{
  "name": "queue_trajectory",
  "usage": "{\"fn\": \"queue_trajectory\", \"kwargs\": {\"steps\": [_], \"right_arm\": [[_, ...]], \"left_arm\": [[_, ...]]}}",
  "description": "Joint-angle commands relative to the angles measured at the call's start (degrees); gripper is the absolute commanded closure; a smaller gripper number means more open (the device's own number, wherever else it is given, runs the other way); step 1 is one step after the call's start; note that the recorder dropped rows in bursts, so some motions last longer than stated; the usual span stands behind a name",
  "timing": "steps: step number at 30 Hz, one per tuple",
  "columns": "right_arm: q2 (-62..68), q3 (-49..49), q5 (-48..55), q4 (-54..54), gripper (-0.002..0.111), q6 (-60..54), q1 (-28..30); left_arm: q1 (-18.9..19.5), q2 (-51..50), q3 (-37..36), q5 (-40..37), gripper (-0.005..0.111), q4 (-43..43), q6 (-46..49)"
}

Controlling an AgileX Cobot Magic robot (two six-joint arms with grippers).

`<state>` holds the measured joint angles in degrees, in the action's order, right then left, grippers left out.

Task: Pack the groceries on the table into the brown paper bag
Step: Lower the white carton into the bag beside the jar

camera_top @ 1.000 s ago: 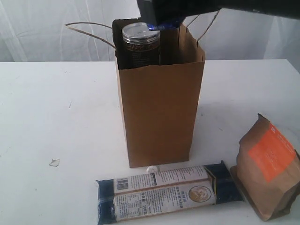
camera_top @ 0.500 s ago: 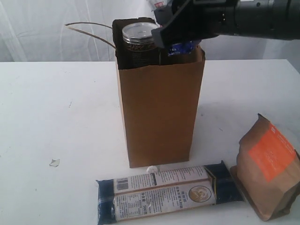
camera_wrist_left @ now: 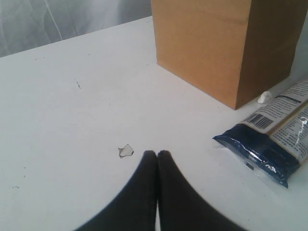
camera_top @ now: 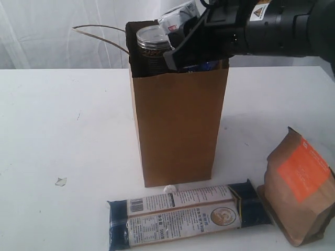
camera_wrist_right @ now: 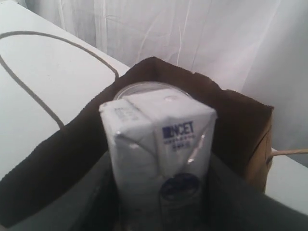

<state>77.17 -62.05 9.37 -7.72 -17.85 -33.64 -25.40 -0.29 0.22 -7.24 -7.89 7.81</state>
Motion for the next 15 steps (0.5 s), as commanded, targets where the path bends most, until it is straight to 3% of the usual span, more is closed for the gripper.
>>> {"fn": "queue_trajectory", "kwargs": {"steps": [1, 9, 15], "right_arm": [[0.17, -0.71, -2.19, -0.21, 0.108, 1.1, 0.67], [1.56, -0.71, -1.18, -0.21, 0.106, 3.06, 1.2], [1.56, -0.71, -0.48, -0.21, 0.079, 3.07, 1.2]], "left_arm": [[0.08, 0.29, -0.22, -0.29, 0.107, -0.24, -0.16], [0.08, 0.29, -0.22, -0.29, 0.107, -0.24, -0.16], [0.08, 0.29, -0.22, -0.29, 0.107, -0.24, -0.16]]}}
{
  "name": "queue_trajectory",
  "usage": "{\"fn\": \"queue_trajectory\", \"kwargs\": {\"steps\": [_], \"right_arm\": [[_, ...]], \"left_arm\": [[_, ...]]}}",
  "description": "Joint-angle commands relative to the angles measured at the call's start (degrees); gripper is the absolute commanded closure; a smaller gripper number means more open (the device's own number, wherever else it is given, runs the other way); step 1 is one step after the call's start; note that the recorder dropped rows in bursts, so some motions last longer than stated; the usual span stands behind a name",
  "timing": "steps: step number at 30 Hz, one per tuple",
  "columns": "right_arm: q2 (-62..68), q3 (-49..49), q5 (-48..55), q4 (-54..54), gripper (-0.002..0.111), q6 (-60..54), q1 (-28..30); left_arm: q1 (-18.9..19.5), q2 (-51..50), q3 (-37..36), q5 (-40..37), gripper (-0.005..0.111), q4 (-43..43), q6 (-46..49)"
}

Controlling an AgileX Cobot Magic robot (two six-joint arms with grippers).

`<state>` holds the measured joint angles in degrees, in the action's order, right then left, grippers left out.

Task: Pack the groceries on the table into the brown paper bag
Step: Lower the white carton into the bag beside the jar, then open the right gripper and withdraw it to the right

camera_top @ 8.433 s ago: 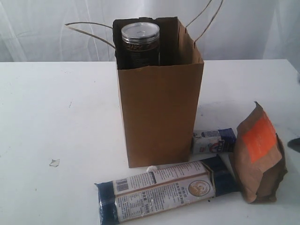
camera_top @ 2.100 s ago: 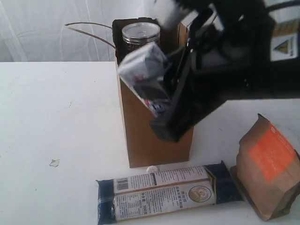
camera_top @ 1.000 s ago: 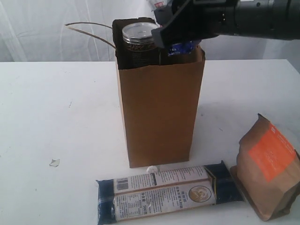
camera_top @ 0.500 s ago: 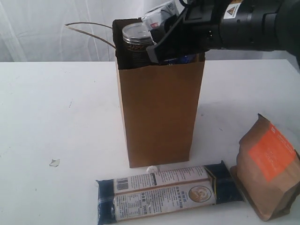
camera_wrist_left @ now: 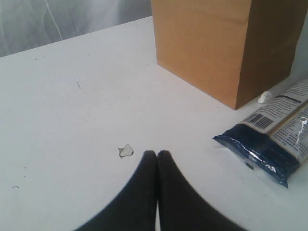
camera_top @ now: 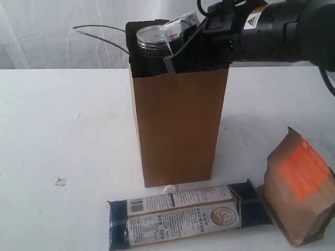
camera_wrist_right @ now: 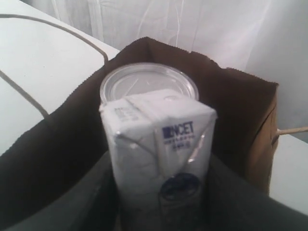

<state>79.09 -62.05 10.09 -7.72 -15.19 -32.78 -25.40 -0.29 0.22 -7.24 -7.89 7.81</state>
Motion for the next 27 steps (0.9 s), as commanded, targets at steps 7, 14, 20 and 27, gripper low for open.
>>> {"fn": "queue_trajectory", "kwargs": {"steps": [7, 14, 20, 27], "right_arm": [[-0.35, -0.71, -0.2, -0.21, 0.051, 2.44, 0.34], [-0.35, -0.71, 1.51, -0.33, 0.051, 2.44, 0.34], [-0.35, -0.71, 1.78, -0.33, 0.051, 2.44, 0.34], [-0.35, -0.71, 2.29, -0.33, 0.051, 2.44, 0.34]], "left_arm": [[0.08, 0.29, -0.22, -0.29, 0.107, -0.24, -0.16], [0.08, 0.29, -0.22, -0.29, 0.107, -0.24, -0.16], [0.08, 0.29, -0.22, -0.29, 0.107, -0.24, -0.16], [0.08, 0.29, -0.22, -0.29, 0.107, -0.24, -0.16]]}}
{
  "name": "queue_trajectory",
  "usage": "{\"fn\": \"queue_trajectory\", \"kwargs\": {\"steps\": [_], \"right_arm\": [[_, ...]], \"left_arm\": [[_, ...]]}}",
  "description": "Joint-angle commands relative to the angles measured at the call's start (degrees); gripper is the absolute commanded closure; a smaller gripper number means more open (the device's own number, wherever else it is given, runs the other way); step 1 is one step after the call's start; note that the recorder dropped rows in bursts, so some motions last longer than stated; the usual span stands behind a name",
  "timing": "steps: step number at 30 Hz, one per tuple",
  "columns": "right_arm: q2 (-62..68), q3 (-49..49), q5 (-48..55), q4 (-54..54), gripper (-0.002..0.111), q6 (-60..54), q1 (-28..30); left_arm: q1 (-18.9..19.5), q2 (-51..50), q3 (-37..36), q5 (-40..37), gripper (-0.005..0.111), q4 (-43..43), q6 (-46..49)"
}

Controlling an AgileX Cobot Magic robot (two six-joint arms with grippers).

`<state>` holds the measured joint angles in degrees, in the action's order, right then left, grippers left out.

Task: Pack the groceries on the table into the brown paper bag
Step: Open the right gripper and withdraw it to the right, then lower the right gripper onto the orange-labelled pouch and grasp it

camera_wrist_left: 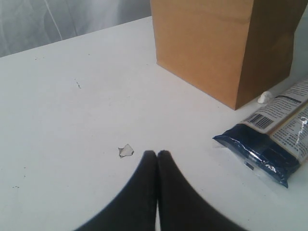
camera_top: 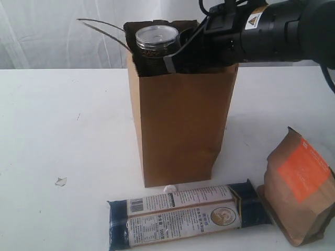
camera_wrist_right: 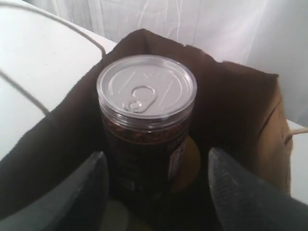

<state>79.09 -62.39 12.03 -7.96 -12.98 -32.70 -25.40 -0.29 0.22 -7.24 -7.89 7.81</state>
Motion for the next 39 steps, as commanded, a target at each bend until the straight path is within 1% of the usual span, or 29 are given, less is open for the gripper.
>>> {"fn": "queue_trajectory", "kwargs": {"steps": [1, 6, 10, 14, 17, 24, 27, 34, 39], "right_arm": [[-0.35, -0.37, 0.51, -0.09, 0.051, 0.23, 0.26], [-3.04, -0.48, 1.27, -0.09, 0.051, 0.23, 0.26], [-8.83, -0.48, 7.89, 0.04, 0.051, -1.67, 0.26], [-14.77, -0.48, 15.75, 0.04, 0.051, -8.7, 0.26], [-20.13, -0.48, 23.77, 0.32, 0.051, -14.28, 0.26], [-23.65, -0.36, 49.7, 0.98, 0.052, -14.39, 0.26], [-23.65, -0.15, 56.59, 0.45, 0.052, -14.39, 0.03], [-23.65, 3.55, 57.94, -1.82, 0.06, -13.78, 0.03], [-23.65, 8.12, 57.94, -4.5, 0.061, -13.78, 0.03]], "left_arm": [[0.08, 0.29, -0.22, -0.29, 0.107, -0.24, -0.16], [0.08, 0.29, -0.22, -0.29, 0.107, -0.24, -0.16], [0.08, 0.29, -0.22, -0.29, 0.107, -0.24, -0.16], [0.08, 0.29, -0.22, -0.29, 0.107, -0.24, -0.16], [0.08, 0.29, -0.22, -0.29, 0.107, -0.24, -0.16], [0.08, 0.29, -0.22, -0.29, 0.107, -0.24, -0.16], [0.08, 0.29, -0.22, -0.29, 0.107, -0.24, -0.16], [0.08, 0.29, -0.22, -0.29, 0.107, -0.24, -0.16], [0.08, 0.29, -0.22, -0.29, 0.107, -0.24, -0.16]]}}
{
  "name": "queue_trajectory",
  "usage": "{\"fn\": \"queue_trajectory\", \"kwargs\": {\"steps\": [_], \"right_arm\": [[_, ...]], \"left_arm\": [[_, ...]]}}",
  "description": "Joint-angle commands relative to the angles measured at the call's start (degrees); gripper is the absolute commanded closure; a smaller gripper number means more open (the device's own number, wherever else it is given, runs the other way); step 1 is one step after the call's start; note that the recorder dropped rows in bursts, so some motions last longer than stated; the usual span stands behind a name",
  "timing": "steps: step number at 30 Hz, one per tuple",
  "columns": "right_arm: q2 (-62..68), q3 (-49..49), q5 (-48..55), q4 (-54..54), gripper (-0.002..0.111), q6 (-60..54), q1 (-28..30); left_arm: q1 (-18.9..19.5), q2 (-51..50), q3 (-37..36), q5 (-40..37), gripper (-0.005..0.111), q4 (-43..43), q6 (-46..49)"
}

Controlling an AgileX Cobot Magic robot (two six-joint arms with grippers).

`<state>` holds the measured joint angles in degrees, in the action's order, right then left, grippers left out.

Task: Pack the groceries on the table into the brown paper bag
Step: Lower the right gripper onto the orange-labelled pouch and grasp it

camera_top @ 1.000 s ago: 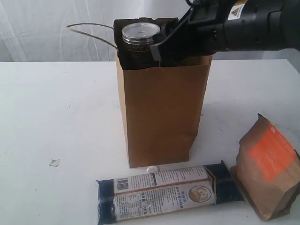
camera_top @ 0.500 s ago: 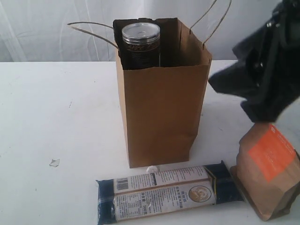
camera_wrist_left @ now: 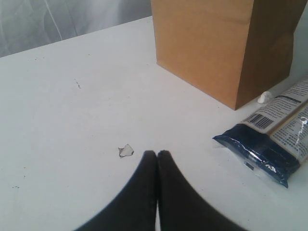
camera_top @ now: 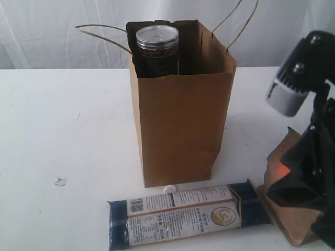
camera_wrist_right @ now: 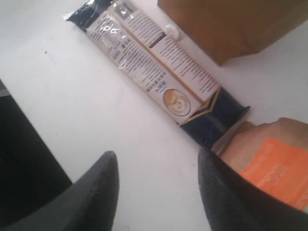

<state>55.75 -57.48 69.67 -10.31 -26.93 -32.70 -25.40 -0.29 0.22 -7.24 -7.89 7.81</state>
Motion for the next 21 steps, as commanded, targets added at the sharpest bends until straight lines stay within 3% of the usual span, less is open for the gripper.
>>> {"fn": "queue_trajectory", "kwargs": {"steps": [1, 6, 12, 17, 21], "right_arm": [[-0.31, 4.15, 0.29, -2.92, 0.061, 0.16, 0.03], [-0.31, 9.34, -4.02, -6.29, 0.061, -0.18, 0.03], [-0.19, 16.81, -18.59, -9.59, 0.061, 0.65, 0.03], [-0.19, 21.61, -30.49, -7.44, 0.061, 8.5, 0.03], [-0.19, 22.06, -33.73, -1.8, 0.061, 12.16, 0.03]], "left_arm": [[0.08, 0.29, -0.22, -0.29, 0.107, -0.24, -0.16], [0.08, 0.29, -0.22, -0.29, 0.107, -0.24, -0.16], [0.08, 0.29, -0.22, -0.29, 0.107, -0.24, -0.16], [0.08, 0.29, -0.22, -0.29, 0.107, -0.24, -0.16], [0.08, 0.29, -0.22, -0.29, 0.107, -0.24, -0.16]]}}
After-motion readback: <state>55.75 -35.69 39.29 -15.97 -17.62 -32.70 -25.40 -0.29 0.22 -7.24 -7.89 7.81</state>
